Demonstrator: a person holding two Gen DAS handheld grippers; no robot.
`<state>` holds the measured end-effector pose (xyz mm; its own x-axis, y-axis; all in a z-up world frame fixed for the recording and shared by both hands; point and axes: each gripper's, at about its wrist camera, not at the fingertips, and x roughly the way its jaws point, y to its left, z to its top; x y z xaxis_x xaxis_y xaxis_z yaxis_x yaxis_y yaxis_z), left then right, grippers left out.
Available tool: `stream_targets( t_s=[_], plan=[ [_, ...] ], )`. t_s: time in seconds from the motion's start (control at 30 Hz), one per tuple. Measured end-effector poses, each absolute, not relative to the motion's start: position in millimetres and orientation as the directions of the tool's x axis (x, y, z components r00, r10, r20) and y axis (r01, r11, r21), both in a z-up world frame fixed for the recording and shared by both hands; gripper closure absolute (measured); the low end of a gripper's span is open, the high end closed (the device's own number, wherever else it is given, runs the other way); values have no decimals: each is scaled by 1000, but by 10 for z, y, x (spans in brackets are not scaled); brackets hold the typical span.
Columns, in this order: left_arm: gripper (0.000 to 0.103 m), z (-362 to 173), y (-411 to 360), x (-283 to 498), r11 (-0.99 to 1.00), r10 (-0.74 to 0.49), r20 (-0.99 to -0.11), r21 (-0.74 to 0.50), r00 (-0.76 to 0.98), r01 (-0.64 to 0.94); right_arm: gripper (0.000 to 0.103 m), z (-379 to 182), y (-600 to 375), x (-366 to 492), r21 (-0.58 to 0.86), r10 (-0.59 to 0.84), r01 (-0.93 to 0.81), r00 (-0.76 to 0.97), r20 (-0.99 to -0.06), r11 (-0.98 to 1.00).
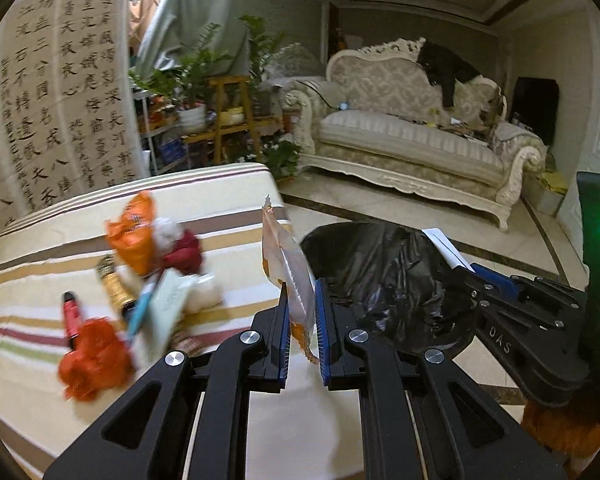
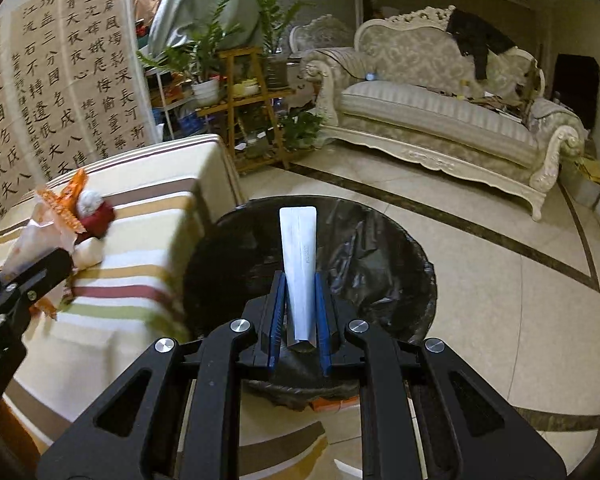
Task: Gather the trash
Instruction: 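Carry bag and tube over the black bin and open both tools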
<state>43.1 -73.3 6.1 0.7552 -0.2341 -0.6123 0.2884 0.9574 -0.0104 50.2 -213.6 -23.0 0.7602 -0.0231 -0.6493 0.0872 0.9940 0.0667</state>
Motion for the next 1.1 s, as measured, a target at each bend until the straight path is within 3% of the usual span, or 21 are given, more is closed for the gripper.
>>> stream_targets(
  t_s=[0.43, 0.53, 0.6, 0.8, 0.97, 1.1],
  plan=[
    [90, -130, -1291, 932, 940, -218, -661, 57, 718, 337, 87, -459, -2497, 877, 109, -28, 137, 739, -674, 985],
    [76, -176, -1327, 1026, 941, -211, -683, 53, 699, 336, 82, -517, -2577, 971, 124, -22, 146, 731, -682, 981],
    [61, -194, -1325, 1044, 944, -206, -689, 48, 695, 327, 76, -553, -2616, 1007, 134, -19, 154, 724, -690, 979],
    [47, -186, -1285, 1066, 952, -197, -694, 33, 693, 303, 66, -564, -2647, 990, 129, -33, 169, 720, -693, 977],
    [34, -138, -1247, 1007, 959, -172, -673, 54, 720, 279, 51, -502, -2673, 918, 130, -47, 185, 727, -685, 974],
    [32, -104, -1202, 928, 961, -160, -667, 65, 728, 270, 39, -470, -2654, 850, 138, -49, 194, 731, -681, 971]
  ],
)
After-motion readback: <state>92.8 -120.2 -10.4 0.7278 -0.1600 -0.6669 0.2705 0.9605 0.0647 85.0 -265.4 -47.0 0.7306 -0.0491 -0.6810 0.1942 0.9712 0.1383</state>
